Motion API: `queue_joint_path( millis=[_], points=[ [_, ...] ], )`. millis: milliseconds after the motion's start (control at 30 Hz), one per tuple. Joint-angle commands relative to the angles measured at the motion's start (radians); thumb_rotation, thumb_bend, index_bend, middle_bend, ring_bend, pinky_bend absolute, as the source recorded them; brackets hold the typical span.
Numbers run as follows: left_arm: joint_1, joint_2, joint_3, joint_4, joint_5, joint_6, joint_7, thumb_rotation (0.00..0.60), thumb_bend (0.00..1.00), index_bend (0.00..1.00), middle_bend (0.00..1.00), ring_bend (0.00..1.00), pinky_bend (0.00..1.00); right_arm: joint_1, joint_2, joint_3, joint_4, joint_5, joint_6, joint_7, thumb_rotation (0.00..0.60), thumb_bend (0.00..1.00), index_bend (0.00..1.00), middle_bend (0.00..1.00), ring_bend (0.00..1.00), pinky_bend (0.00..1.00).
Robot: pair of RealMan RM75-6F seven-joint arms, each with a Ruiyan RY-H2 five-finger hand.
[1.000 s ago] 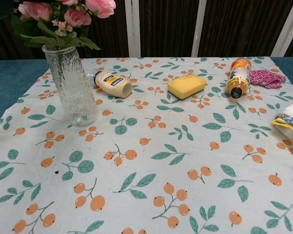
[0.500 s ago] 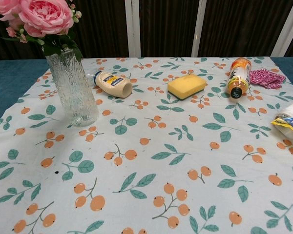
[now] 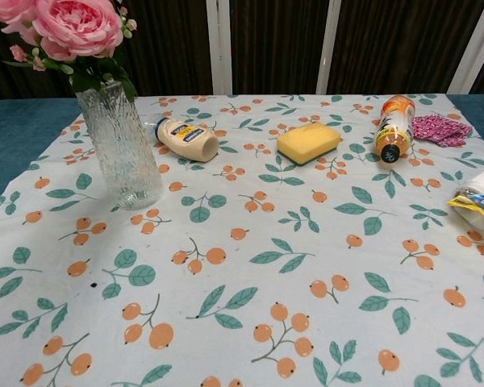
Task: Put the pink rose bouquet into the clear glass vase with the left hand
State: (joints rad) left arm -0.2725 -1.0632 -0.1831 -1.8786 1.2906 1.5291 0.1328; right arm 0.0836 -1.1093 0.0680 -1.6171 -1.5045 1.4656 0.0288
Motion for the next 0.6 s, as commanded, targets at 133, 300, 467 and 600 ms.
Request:
queue_joint_path(
  millis=[133, 300, 467, 600],
  points=[
    [0.175, -0.163, 0.153, 0.144, 0.153, 0.202, 0.124, 0.600, 0.30, 0.16, 0.13, 0.00, 0.00, -0.001, 0.004, -0.012, 0.005, -0.041, 0.019, -0.015, 0.600, 0.22, 0.01, 0.00, 0.04, 0.05],
    [0.186, -0.178, 0.152, 0.184, 0.134, 0.178, 0.070, 0.600, 0.30, 0.16, 0.14, 0.00, 0.00, 0.000, 0.008, -0.017, 0.006, -0.059, 0.027, -0.028, 0.600, 0.22, 0.01, 0.00, 0.04, 0.05],
    [0.190, -0.161, 0.148, 0.187, 0.145, 0.166, 0.014, 0.600, 0.30, 0.16, 0.14, 0.00, 0.00, -0.001, 0.007, -0.013, -0.002, -0.052, 0.029, -0.035, 0.600, 0.22, 0.01, 0.00, 0.04, 0.05],
    [0.195, -0.158, 0.144, 0.197, 0.147, 0.161, 0.005, 0.600, 0.30, 0.16, 0.15, 0.00, 0.00, -0.004, 0.004, -0.008, -0.010, -0.045, 0.037, -0.039, 0.600, 0.22, 0.01, 0.00, 0.04, 0.05]
  ],
)
